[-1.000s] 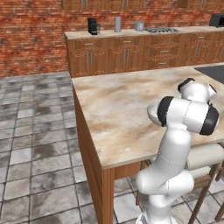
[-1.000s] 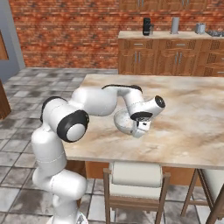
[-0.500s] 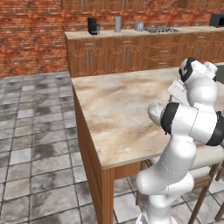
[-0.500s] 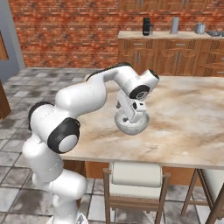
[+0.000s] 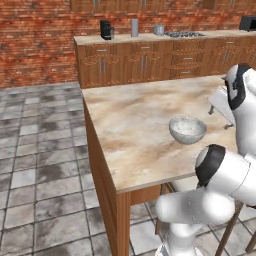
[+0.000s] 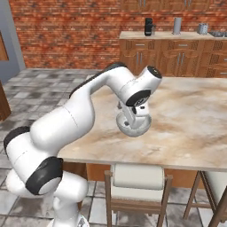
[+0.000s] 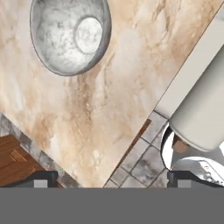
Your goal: Pick up the bowls from the cabinet and place each bowl in front of a stool on the dining counter.
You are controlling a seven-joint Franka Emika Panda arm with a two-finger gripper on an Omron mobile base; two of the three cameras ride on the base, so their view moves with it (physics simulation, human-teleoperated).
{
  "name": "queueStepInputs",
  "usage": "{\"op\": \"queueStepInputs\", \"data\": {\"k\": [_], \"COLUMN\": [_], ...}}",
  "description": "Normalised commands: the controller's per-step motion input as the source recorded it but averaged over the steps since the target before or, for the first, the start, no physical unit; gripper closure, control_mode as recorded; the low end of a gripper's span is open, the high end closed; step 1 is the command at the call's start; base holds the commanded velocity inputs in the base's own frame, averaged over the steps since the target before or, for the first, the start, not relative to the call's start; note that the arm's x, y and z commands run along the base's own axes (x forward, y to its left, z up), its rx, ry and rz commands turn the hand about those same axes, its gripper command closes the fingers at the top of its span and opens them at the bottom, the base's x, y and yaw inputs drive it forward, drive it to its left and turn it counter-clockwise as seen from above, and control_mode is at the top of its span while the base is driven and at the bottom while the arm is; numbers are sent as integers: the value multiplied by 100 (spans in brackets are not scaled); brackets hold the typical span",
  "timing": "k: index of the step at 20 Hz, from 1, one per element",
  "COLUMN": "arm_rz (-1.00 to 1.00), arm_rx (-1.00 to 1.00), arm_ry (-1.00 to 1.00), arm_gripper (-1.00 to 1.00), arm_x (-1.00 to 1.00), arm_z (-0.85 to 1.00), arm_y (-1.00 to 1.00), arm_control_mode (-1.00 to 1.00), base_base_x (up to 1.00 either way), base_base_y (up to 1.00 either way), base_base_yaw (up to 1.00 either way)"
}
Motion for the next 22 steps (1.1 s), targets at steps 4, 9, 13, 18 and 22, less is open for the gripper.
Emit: {"op": "queueStepInputs", "data": {"k": [4,9,13,18,22], "arm_rz": [0,0,21,83,85], "arm_rx": [-21,-30,-33,-12,0], "arm_ry": [-26,-31,-30,-8,0], "arm_gripper": [-100,-100,-100,-100,-100], "arm_x": [-83,-75,-67,-13,0], "arm_z": [56,63,16,-15,-12], "arm_y": [16,54,83,60,47], "arm_control_mode": [-100,-100,-100,-100,-100], "base_base_x": [0,0,0,0,0], "base_base_y": [0,0,0,0,0], "base_base_yaw": [0,0,0,0,0]}}
